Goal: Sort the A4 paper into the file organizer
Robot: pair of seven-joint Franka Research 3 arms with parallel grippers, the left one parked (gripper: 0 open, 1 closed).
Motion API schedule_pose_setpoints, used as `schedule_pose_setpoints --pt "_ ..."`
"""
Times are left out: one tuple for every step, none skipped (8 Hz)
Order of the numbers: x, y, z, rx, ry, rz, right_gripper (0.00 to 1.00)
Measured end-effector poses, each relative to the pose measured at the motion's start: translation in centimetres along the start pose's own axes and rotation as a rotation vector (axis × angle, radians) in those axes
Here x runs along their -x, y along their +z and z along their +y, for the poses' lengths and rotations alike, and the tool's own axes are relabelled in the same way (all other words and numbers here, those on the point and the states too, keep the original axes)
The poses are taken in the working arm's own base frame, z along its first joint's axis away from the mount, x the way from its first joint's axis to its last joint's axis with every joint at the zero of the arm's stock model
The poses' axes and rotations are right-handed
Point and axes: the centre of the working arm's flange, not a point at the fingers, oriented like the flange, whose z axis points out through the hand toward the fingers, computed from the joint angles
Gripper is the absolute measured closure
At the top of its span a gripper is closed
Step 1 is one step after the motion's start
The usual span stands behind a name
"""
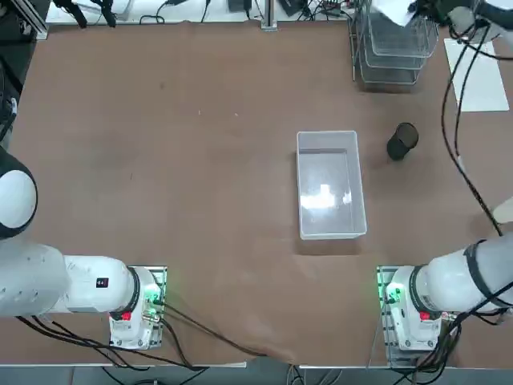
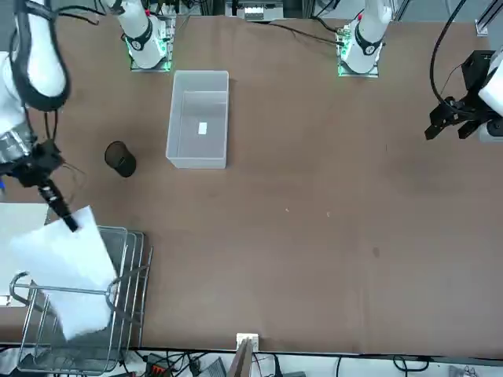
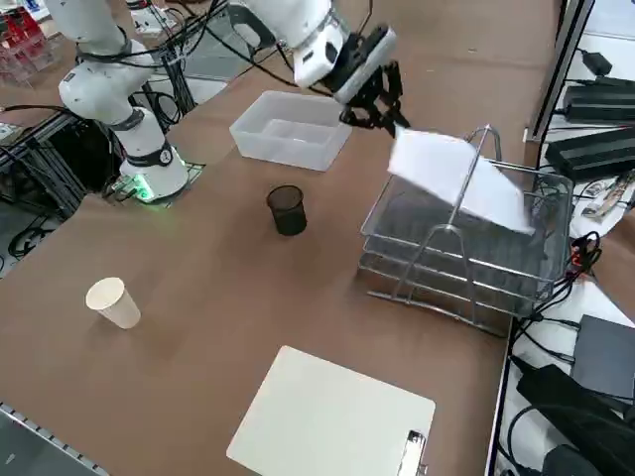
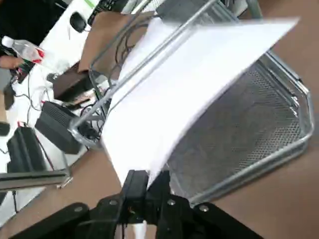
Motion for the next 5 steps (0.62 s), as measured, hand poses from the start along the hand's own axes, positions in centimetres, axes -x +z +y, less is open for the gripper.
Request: schedule_pose_setpoints --pt "0.2 -0.4 0.3 0.001 -0.001 0.000 0.98" --pt "0.4 -0.8 0.7 0.003 0.000 0.000 0.98" --pt "0.4 -1.0 1.5 0.010 0.007 -0.001 0.98" --pt "0.1 -1.2 2.6 0.020 0.022 0.000 0.98" --pt "-0.6 -1.4 4.2 0.033 0.054 0.006 0.98"
